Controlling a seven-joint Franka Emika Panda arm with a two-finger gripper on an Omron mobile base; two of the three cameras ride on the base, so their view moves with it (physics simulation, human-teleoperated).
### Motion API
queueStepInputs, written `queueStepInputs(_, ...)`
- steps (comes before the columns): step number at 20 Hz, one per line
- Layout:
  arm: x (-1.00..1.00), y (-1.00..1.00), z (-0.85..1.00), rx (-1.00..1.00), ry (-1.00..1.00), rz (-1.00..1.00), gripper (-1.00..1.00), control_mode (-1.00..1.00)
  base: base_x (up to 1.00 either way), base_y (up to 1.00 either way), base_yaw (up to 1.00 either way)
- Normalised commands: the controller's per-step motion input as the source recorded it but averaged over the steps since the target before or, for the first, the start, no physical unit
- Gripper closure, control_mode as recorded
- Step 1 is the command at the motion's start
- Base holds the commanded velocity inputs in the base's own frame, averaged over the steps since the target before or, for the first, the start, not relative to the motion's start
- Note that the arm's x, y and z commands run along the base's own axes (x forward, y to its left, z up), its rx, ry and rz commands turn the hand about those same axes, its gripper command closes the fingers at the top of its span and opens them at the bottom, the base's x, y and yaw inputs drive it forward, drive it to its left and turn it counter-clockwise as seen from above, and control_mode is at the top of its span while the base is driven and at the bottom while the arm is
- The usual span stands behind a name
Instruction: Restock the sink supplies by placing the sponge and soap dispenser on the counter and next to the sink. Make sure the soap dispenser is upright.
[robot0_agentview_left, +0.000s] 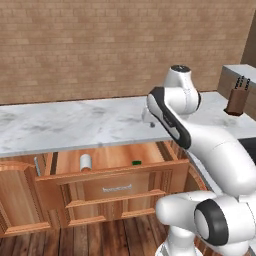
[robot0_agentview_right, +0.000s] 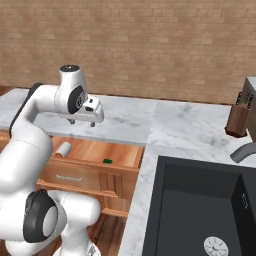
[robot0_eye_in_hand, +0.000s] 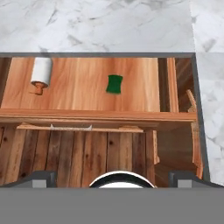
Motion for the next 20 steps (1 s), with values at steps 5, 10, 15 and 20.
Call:
queueStepInputs(5, 0.58, 0.88, -1.00, 0.00, 0.13, -0.07, -1.00, -1.00, 0.00, 0.00, 0.00)
queueStepInputs(10, 0.03, 0.34, -0.76, 0.01, 0.04, -0.01, -1.00, -1.00, 0.00, 0.00, 0.00)
queueStepInputs(15, 0.17, 0.34, -0.91, 0.00, 0.00, -0.01, -1.00, -1.00, 0.00, 0.00, 0.00)
queueStepInputs(20, 0.61, 0.03, -0.54, 0.00, 0.00, -0.01, -1.00, -1.00, 0.00, 0.00, 0.00)
